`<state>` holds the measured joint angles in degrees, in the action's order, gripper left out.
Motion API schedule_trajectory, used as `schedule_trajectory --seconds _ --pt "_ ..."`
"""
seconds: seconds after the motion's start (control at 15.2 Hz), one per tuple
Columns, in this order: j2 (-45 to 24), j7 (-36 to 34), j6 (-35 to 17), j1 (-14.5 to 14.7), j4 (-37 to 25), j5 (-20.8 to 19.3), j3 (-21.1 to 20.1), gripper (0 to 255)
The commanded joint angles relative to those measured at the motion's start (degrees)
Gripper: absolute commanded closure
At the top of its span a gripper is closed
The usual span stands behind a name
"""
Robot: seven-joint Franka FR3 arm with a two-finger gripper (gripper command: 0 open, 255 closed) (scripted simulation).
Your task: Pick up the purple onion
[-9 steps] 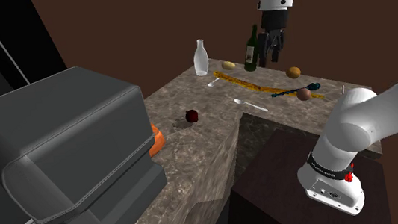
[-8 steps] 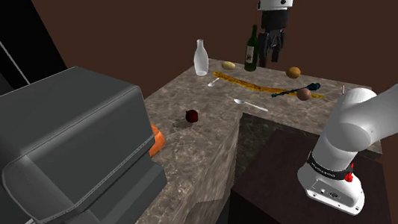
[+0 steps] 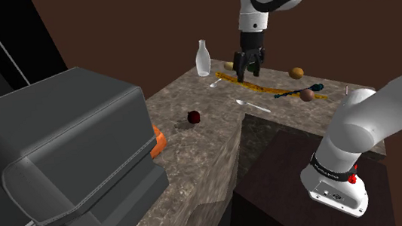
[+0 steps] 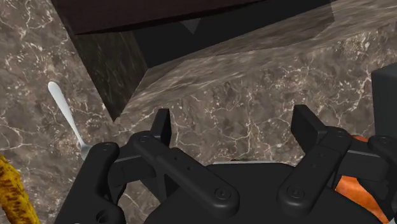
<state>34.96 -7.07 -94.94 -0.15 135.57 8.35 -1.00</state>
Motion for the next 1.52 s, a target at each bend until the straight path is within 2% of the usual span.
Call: schedule_trajectory --seconds 0.0,0.4,0.79,1.45 --pt "-3.03 -2.34 -4.00 -0.09 0.36 0.44 -1.41 0" --pt "-14.12 -9.09 -14.64 -0.58 -1.27 0.45 -4.92 0" --pt "-26.66 -16.37 -23.43 -1.15 -5.90 -1.58 -7.33 0" --pt "-48.67 -29.06 -32.21 -0.46 -19.77 -8.25 -7.37 0"
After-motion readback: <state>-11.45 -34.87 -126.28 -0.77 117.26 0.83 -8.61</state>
